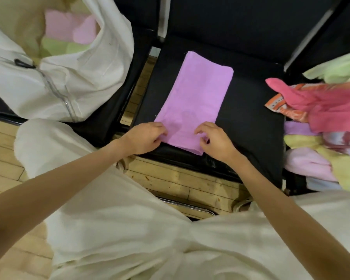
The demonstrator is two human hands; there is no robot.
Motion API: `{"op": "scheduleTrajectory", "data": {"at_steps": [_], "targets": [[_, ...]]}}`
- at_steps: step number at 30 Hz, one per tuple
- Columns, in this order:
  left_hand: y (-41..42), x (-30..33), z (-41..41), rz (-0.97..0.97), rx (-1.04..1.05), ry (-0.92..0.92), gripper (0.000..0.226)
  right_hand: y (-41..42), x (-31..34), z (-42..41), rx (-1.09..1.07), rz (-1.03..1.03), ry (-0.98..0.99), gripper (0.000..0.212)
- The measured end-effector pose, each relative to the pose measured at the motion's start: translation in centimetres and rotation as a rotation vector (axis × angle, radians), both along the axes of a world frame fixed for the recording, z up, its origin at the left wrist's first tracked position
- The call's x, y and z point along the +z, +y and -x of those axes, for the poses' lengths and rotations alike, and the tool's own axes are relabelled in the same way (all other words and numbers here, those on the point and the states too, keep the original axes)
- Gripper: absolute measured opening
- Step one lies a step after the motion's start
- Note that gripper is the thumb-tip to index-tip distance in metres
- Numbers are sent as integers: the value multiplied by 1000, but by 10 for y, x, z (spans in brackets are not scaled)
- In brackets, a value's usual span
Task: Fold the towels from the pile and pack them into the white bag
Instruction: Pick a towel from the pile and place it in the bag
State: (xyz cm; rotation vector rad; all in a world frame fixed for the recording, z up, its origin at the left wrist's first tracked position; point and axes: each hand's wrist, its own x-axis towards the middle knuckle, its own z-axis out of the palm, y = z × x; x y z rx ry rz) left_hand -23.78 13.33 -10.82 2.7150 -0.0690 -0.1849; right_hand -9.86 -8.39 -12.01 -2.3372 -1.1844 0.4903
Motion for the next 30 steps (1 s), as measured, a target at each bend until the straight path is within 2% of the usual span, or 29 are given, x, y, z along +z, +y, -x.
{"op": "scheduleTrajectory", "data": {"at_steps": [3, 5, 9, 12, 14, 16, 20, 23, 26, 30], "targets": [[1, -1, 0, 19, 17, 15, 30, -21, 7, 17, 101, 133, 9, 47], [0, 0, -1, 9, 33, 31, 33, -26, 4, 23, 122, 139, -75, 49], [-5, 2, -6, -57, 30, 53, 35, -17, -5, 35, 179, 176, -387, 22], [-10, 4, -10, -101, 44, 32, 33, -15, -4, 37, 199, 165, -426, 16], [-15, 4, -11, -131, 46, 11, 38, -17, -2, 34, 154, 176, -360, 8], [-19, 3, -12, -164, 41, -12, 37, -20, 1, 31, 47, 189, -290, 12], [-25, 4, -13, -223, 10, -35, 21, -25, 9, 27, -150, 98, -58, 10], [-25, 2, -14, -246, -33, -23, 17, -33, 12, 21, -220, 31, 95, 10], [-25, 11, -12, -92, -39, 18, 10, -42, 18, 16, -224, 27, 143, 9], [-29, 29, -13, 234, 116, 97, 8, -61, 27, 16, -265, -35, 239, 16]]}}
